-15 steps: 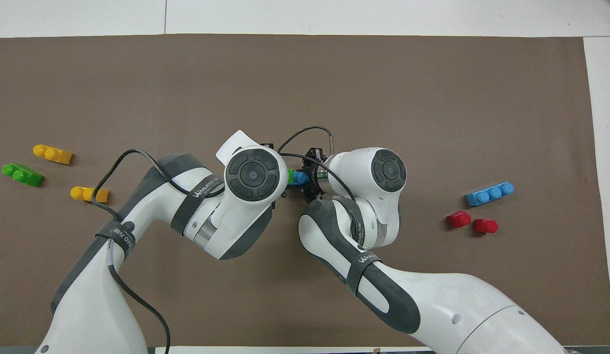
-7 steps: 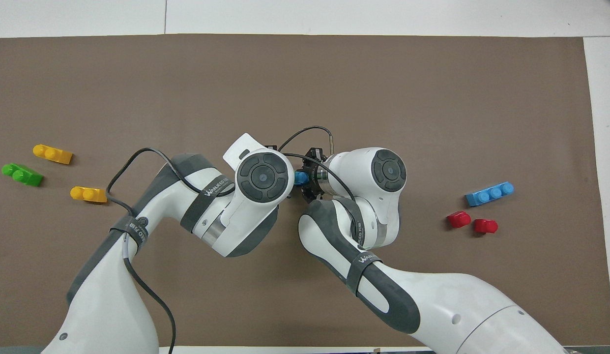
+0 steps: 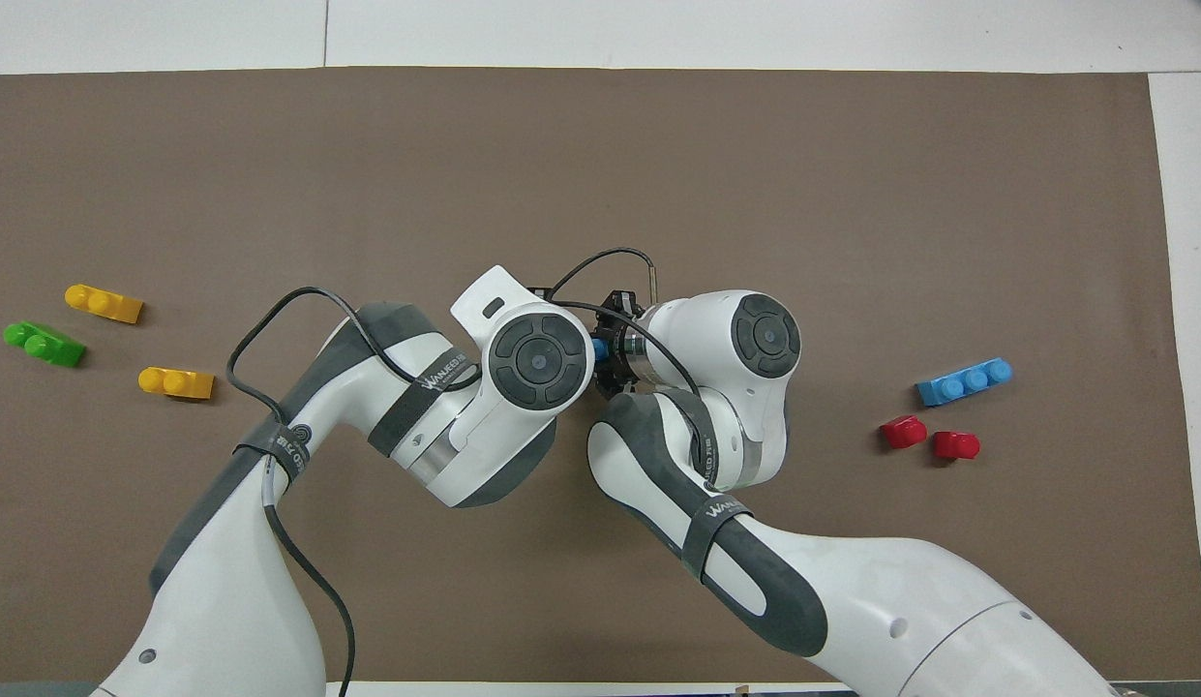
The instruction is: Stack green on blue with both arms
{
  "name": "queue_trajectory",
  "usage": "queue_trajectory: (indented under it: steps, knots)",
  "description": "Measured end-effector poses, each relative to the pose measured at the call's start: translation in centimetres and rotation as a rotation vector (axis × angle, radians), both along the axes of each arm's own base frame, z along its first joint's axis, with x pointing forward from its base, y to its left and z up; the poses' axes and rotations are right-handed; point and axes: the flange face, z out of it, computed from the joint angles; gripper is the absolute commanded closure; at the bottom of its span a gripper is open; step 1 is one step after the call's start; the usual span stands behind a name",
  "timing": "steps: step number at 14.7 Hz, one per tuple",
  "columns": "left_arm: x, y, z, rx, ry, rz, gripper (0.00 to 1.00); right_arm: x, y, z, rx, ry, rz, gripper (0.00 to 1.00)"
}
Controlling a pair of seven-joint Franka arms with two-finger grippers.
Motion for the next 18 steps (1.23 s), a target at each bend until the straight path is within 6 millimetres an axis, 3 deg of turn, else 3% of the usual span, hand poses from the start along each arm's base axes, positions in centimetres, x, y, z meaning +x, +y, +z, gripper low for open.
queue_trajectory:
  steps: [2, 3, 6, 8, 14, 18]
  knots:
    - [1.4, 2.9, 2.8, 0.022, -0.008, -0.025, 0.00, 0.5, -1.4, -0.3, -0.003, 0.043, -0.009, 0.14]
    - [2.2, 4.7, 4.3, 0.032, -0.012, -0.037, 0.00, 1.4, -3.1, -0.1, -0.002, 0.077, -0.020, 0.13]
    - [4.2, 10.5, 8.2, 0.051, -0.016, -0.081, 0.00, 5.0, -11.7, 2.6, 0.025, 0.132, -0.044, 0.00]
    - [5.1, 14.7, 10.3, 0.066, 0.002, -0.149, 0.00, 6.4, -18.1, 5.8, 0.046, 0.113, 0.012, 0.00]
    - [7.2, 25.3, 13.7, 0.112, 0.042, -0.484, 0.00, 5.4, -31.3, 15.5, -0.141, -0.046, 0.656, 0.00]
    - [7.3, 29.8, 14.8, 0.146, 0.095, -0.741, 0.00, 2.8, -36.8, 21.2, -0.235, -0.137, 1.095, 0.00]
